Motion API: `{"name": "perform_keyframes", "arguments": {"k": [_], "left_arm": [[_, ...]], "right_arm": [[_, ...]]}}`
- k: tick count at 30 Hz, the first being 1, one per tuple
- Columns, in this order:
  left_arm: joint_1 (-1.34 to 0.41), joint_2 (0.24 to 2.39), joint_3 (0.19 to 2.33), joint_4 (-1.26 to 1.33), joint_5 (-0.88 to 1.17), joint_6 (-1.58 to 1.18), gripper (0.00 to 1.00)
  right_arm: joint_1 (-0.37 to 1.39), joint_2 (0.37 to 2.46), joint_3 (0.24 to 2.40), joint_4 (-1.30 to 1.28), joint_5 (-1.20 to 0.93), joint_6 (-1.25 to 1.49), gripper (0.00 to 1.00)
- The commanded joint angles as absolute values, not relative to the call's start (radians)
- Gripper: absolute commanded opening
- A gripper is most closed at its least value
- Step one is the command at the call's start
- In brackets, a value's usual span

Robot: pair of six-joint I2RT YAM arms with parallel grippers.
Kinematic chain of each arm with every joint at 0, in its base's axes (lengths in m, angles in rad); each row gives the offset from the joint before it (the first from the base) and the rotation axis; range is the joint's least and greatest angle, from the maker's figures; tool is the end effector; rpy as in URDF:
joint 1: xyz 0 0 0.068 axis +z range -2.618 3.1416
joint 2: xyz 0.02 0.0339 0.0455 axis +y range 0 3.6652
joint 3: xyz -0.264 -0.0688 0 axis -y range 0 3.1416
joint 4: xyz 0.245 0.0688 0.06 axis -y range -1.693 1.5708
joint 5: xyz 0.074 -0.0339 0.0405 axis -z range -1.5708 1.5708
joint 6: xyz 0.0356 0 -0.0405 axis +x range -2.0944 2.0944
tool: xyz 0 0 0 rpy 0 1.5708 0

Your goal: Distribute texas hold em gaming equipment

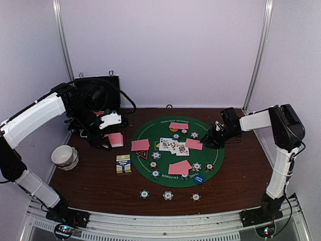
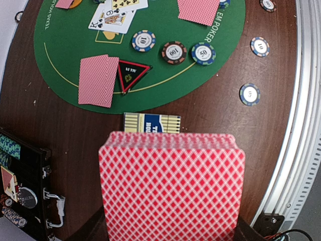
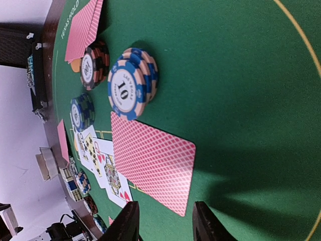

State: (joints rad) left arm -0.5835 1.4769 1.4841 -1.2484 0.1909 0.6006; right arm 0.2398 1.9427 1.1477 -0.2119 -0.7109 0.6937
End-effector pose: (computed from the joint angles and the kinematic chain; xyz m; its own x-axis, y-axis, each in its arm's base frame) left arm 0.2258 -0.1572 0.3350 -0.3168 0.8740 -0.3685 0.9348 0.3535 0.0348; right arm 0.3678 0.1138 0.1412 -0.9629 0.2633 -0.0583 0.1261 0.6306 0.7658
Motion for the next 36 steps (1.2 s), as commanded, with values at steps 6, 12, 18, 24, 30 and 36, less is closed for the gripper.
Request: {"name": "perform_keyframes", "arguments": {"k": [6,12,18,24,30,36], "left_arm": [[-0.584,1.459,1.516,-1.24,0.209,0.609,0.0],[-0.584,1.467,1.526,-1.24,0.223,0.601,0.0],[-0.584,1.479,1.532,-1.24,0.234,0.589,0.0],[-0.584,1.475,1.534,-1.24,0.243,0.582,0.0],[-0.584,1.47,1.531,-1.236,0.249,0.583,0.0],[-0.584,1.468,1.528,-1.237,0.254,0.582,0.0]], "right_arm": [[0.283,1.744,1.222,-0.4,-0.535,0.619,0.58],[0.451,1.66,1.226,-0.204,-0.599,0.804,0.65],[0.68,1.721,1.288,0.026,-0.646,0.988,0.7],[0.826,1.849,1.353,0.251,-0.701,1.149,0.71],[0.898,1.94,1.41,0.364,-0.729,1.234,0.7],[0.931,1.994,1.457,0.414,-0.742,1.272,0.7]]}}
